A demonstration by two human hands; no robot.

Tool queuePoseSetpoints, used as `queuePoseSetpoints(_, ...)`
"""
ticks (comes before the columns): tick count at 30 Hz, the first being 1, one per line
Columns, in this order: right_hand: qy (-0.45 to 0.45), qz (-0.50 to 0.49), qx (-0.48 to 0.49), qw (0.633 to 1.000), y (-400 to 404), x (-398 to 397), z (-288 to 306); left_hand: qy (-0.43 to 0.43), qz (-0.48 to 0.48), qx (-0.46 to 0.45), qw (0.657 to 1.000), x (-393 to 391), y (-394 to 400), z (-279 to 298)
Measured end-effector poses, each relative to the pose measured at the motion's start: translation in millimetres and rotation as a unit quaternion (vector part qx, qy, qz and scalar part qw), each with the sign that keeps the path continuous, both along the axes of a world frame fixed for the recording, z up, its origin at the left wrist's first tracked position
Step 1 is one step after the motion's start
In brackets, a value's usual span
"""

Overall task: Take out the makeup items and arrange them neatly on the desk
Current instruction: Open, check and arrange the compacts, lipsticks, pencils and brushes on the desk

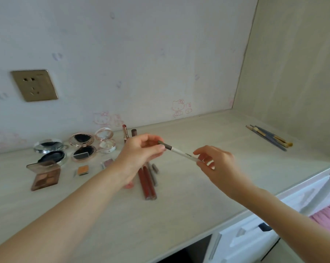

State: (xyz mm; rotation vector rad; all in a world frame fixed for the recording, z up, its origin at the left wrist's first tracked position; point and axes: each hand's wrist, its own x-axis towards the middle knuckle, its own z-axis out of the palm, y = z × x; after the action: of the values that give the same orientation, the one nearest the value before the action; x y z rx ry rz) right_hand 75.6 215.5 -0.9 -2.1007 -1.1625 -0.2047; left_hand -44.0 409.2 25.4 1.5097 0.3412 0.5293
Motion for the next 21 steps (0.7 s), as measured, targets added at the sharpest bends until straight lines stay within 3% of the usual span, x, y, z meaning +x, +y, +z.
queuePoseSetpoints(3, 0.061, 0.035, 0.009, 0.998, 22.5, -37.2, 3.6, -0.053, 0.001, -0.149, 0.987, -34.2, 7.9, 1.8)
queuePoseSetpoints(7, 0.161, 0.078, 0.027, 0.984, 52.4, -82.2, 0.5, -0.076, 0.020, -0.191, 0.978, -71.8, 20.9, 0.7)
queuePoseSetpoints(10, 0.223, 0.092, 0.040, 0.970, 70.7, -106.0, -7.1, -0.076, 0.040, -0.182, 0.980, -93.2, 28.9, -2.2)
queuePoseSetpoints(21, 0.260, 0.136, 0.052, 0.954, 112.2, -153.2, -23.7, -0.061, 0.104, -0.115, 0.986, -130.8, 36.8, -21.5)
